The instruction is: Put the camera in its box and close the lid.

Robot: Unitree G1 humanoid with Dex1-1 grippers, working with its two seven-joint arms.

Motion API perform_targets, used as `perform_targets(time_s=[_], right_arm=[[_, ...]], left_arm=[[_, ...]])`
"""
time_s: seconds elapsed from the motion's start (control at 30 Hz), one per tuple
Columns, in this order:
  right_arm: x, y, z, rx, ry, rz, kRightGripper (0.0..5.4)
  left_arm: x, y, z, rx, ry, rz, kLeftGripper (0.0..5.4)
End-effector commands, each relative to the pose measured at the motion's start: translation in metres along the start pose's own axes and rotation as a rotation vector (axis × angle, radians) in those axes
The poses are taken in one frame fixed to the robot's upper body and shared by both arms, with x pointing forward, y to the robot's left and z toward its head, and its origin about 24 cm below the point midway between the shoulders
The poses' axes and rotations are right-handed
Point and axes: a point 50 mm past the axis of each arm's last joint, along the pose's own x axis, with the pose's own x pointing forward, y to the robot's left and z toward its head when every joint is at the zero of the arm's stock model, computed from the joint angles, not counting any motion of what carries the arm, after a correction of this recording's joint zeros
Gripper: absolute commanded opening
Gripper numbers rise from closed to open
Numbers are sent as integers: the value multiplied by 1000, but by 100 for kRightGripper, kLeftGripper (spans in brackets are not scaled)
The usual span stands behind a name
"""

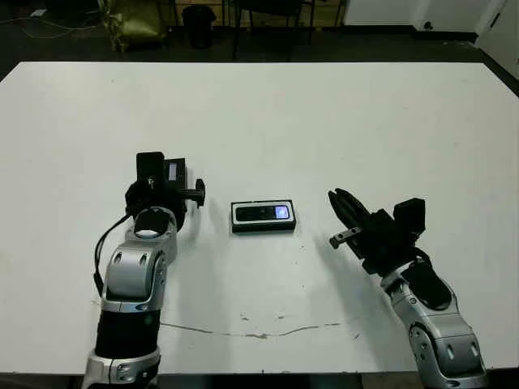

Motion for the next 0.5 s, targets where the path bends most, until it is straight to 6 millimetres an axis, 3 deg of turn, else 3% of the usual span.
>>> perform_targets(time_s=[0.03,0.33,0.5], right_arm=[[-4,-2,-7,10,40,-14,0],[-4,-2,-7,12,33,-6,0],[-4,-2,-8,13,32,-6,0]], left_arm=[[3,2,-5,-47,35,10,538],[6,1,-7,-6,41,31,538],[6,-2,-6,245,50,135,538]])
